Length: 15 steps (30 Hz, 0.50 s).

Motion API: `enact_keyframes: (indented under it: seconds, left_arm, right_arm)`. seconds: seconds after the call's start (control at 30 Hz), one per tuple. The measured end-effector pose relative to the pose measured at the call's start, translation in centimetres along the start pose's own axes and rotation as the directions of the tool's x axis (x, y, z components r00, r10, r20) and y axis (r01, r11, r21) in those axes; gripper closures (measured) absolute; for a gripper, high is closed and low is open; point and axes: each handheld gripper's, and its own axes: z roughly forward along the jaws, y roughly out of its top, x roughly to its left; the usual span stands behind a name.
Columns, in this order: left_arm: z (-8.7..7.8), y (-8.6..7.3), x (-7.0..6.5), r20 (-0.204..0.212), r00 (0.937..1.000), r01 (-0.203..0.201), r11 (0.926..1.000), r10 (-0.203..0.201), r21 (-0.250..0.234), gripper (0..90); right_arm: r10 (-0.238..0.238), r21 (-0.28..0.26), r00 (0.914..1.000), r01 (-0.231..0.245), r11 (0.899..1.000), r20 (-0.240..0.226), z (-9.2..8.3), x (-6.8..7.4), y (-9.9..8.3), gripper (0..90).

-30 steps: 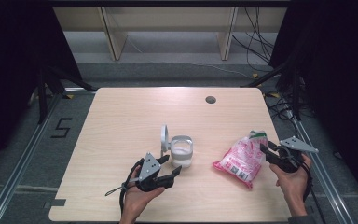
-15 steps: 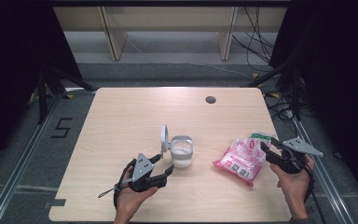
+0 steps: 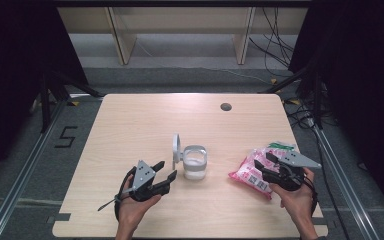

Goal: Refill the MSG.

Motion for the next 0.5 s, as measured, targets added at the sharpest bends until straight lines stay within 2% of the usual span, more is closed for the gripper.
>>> enact_keyframes:
  seconds: [0.07, 0.2, 0.23, 0.27, 0.37, 0.5]
  left_arm:
    - [0.1, 0.0, 0.2, -0.01, 0.9999, 0.012, 0.9999, -0.012, -0.002, 46.6]
    - [0.1, 0.2, 0.7, -0.018, 0.9998, 0.007, 0.9999, -0.007, -0.015, 51.4]
    - [0.0, 0.3, 0.7, -0.03, 0.9994, 0.016, 0.9997, -0.016, -0.019, 52.7]
    - [0.0, 0.3, 0.9, -0.033, 0.9995, -0.003, 0.9998, 0.003, -0.021, 54.9]
    - [0.0, 0.5, 1.1, -0.033, 0.9992, -0.025, 0.9995, 0.024, -0.021, 61.8]
    - [0.1, 0.6, 1.2, -0.04, 0.9988, -0.028, 0.9994, 0.027, -0.021, 71.1]
  right_arm:
    - [-0.012, 0.007, 0.9999, 0.012, 1.0, -0.003, 0.2, 0.2, -0.1, 46.4]
    - [0.007, 0.008, 0.9999, -0.007, 1.0, -0.012, 0.2, 0.3, -0.3, 46.3]
    - [0.01, 0.0, 0.9999, -0.01, 1.0, -0.014, 0.2, 0.3, -0.3, 46.2]
    - [0.007, 0.001, 0.9999, -0.007, 1.0, -0.011, 0.1, 0.2, -0.4, 46.0]
    - [0.015, 0.0, 0.9998, -0.015, 1.0, -0.012, 0.1, 0.2, -0.4, 45.6]
    - [-0.001, 0.01, 0.9999, 0.001, 1.0, -0.01, 0.0, 0.5, -0.5, 45.5]
